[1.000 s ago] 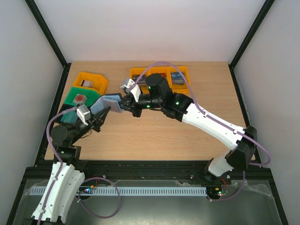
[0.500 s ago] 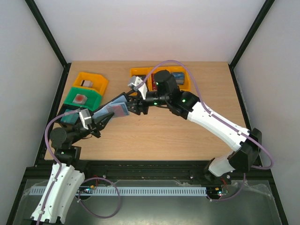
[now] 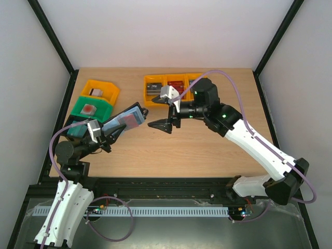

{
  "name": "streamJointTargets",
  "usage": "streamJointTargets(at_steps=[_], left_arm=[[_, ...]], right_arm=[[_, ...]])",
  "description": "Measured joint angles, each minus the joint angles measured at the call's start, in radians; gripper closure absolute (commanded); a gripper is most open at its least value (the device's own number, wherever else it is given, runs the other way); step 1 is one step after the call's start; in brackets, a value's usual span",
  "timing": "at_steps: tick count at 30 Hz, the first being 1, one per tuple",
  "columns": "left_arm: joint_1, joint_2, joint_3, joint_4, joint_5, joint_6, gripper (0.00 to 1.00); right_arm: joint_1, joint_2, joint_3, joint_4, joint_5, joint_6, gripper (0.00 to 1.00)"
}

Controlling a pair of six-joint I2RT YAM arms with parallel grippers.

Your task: Take the credit cards out of the card holder

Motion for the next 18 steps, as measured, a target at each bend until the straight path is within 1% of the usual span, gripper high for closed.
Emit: streamJointTargets(at_steps=[1,3,9,11,14,15,16,18], left_arm=[[0.000,0.000,0.000,0.000,0.000,0.000,0.98],[0.000,0.000,0.000,0.000,0.001,0.000,0.98],[0.000,0.002,0.000,0.001,0.008,0.000,0.98],[0.000,0.003,0.000,0.001,0.010,0.000,0.98],[0.000,0.003,0.000,0.002,0.013,0.000,0.98],[0.000,0.003,0.000,0.002,0.015,0.000,0.98],[0.000,0.003,0.000,0.003,0.016,0.000,0.98],[0.000,0.003,0.000,0.005,0.018,0.000,0.98]], right_arm=[[0.002,0.010,0.001,0.003,-0.016,0.005,0.00],[0.003,0.040,0.003,0.014,-0.038,0.027,0.04],[0.019,0.126,0.003,0.087,-0.063,0.101,0.23],[0.025,0.140,0.004,0.105,-0.074,0.121,0.32],[0.034,0.157,0.008,0.124,-0.081,0.139,0.52],[0.036,0.161,0.010,0.128,-0.080,0.144,0.56],[0.036,0.166,0.012,0.135,-0.080,0.151,0.60],[0.036,0.175,0.017,0.142,-0.078,0.162,0.61]])
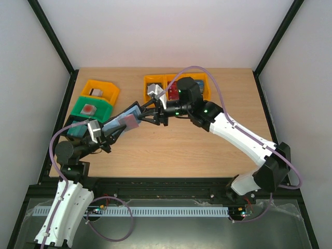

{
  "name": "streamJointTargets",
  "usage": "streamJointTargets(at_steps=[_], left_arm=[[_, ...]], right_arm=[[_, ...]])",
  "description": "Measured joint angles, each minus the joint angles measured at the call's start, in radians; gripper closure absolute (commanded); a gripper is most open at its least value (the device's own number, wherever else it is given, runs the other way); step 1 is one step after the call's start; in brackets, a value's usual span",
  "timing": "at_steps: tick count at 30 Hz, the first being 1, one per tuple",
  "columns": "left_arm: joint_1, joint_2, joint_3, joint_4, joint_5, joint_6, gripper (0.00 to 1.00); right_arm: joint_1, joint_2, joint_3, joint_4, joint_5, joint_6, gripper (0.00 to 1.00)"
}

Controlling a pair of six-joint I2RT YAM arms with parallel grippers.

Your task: Take the credit cards out of the card holder

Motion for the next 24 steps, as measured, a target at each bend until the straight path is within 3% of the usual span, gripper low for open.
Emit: streamJointTargets(at_steps=[9,11,14,15,17,18,21,24], left_arm=[[0.001,0.001,0.000,0.010,0.007,0.000,0.98],[0.001,0.001,0.000,0.010,0.015,0.000,0.98],[0.001,0.001,0.000,0.010,0.016,0.000,0.95],[0.002,0.001,0.000,0.008,0.010,0.000,0.83],[0.013,0.001,0.000,-0.005,-0.026,0.001,0.46],[0.015,0.002,0.000,-0.008,-0.046,0.002,0.36],[0.010,-0.008,0.000,-0.026,-0.106,0.002,0.21],[0.011,-0.026,0.000,-0.075,-0.200,0.008,0.17]], right_arm=[[0.044,0.067,0.074,-0.018,0.006,-0.002,0.54],[0.052,0.071,0.077,-0.026,0.001,-0.012,0.62],[0.052,0.071,0.078,-0.032,-0.011,-0.027,0.93],[0.053,0.071,0.078,-0.037,-0.020,-0.026,0.98],[0.053,0.063,0.078,-0.050,-0.040,-0.031,0.98],[0.055,0.058,0.078,-0.054,-0.032,-0.027,0.98],[0.065,0.053,0.073,-0.051,0.038,-0.006,0.98],[0.069,0.054,0.064,-0.060,0.177,0.042,0.98]])
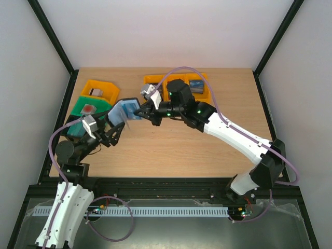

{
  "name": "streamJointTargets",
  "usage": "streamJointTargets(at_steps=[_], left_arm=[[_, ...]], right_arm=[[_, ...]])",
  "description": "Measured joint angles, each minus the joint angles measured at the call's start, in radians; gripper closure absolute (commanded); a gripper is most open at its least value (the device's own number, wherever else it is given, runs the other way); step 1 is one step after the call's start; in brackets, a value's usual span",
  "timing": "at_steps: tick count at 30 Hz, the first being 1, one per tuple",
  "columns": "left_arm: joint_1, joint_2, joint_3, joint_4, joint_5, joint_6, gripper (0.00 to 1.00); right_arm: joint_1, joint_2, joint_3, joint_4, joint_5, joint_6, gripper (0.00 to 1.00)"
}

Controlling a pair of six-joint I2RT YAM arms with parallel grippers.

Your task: Take the credit cards out of the card holder

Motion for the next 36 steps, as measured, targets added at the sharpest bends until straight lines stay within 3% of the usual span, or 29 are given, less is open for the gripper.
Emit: streamJointTargets(at_steps=[8,12,18,28,33,35,36], left_arm=[[0.033,-0.031,-0.001,-0.157,-0.283,0.018,0.14],[0.042,-0.033,-0.023,-0.175,-0.308,0.003,0.11],[0.044,-0.014,-0.067,-0.183,-0.245,-0.053,0.02],[0.055,-0.012,-0.072,-0.169,-0.097,-0.097,0.02],[0.057,-0.022,-0.072,-0.138,0.017,-0.108,0.13],[0.058,-0.027,-0.072,-0.111,0.069,-0.138,0.24],[0.060,-0.029,-0.074,-0.083,0.095,-0.162,0.35]], right_arm=[[0.018,0.140,0.176,-0.210,0.713,0.153,0.98],[0.021,0.186,0.204,-0.280,0.825,0.174,0.99],[0.035,0.162,0.191,-0.299,0.661,0.139,0.98],[0.037,-0.014,0.110,-0.302,0.177,-0.031,0.98],[0.037,-0.043,0.110,-0.338,0.019,-0.132,0.98],[0.036,-0.043,0.110,-0.359,-0.005,-0.166,0.98],[0.036,-0.043,0.110,-0.373,-0.015,-0.182,0.98]])
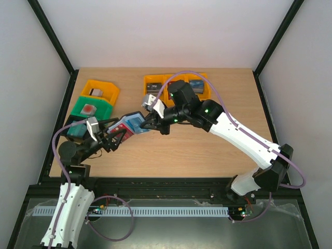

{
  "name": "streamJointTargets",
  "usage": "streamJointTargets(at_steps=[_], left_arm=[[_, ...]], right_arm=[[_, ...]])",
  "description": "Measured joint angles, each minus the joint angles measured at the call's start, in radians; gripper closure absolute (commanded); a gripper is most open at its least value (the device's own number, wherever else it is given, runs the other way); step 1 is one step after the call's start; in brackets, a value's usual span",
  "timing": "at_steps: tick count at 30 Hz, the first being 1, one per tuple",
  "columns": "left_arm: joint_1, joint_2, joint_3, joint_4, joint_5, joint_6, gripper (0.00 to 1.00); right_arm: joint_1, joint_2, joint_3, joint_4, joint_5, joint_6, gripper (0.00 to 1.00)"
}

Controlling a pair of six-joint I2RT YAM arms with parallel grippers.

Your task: Take the credit cards out of the card holder

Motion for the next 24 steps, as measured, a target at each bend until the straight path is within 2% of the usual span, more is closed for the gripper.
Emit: streamJointTargets(at_steps=[2,4,8,11,12,13,14,15,16,20,24], left_arm=[[0.004,-0.003,-0.006,0.065,0.047,-0.054,0.62],[0.007,-0.010,-0.012,0.108,0.090,-0.087,0.79],[0.018,-0.025,-0.013,0.142,0.153,-0.108,0.97],[0.023,-0.032,-0.013,0.145,0.191,-0.105,0.98],[0.024,-0.032,-0.013,0.142,0.199,-0.103,0.98],[0.025,-0.033,-0.013,0.137,0.204,-0.098,0.98],[0.026,-0.034,-0.011,0.129,0.210,-0.092,0.98],[0.026,-0.034,-0.011,0.119,0.210,-0.085,0.98],[0.026,-0.036,-0.010,0.105,0.211,-0.080,0.98],[0.026,-0.042,-0.009,0.021,0.129,-0.061,0.98],[0.027,-0.042,-0.007,-0.095,-0.082,-0.050,0.98]], right_arm=[[0.001,0.000,0.000,-0.018,-0.010,-0.023,0.98],[0.001,0.000,0.000,-0.033,-0.010,-0.041,0.98],[0.000,0.000,0.000,-0.047,0.001,-0.060,0.98],[-0.005,0.000,0.000,-0.052,0.004,-0.067,0.98],[-0.008,0.000,0.000,-0.056,0.004,-0.068,0.95],[-0.010,0.000,0.000,-0.060,0.004,-0.068,0.78],[-0.011,0.000,0.000,-0.063,0.005,-0.067,0.51],[-0.011,0.000,0.000,-0.064,0.012,-0.062,0.37],[-0.012,0.000,0.000,-0.060,0.029,-0.048,0.33],[-0.039,-0.003,0.003,0.005,0.212,0.045,0.35],[-0.097,-0.011,0.008,0.051,0.352,0.119,0.44]])
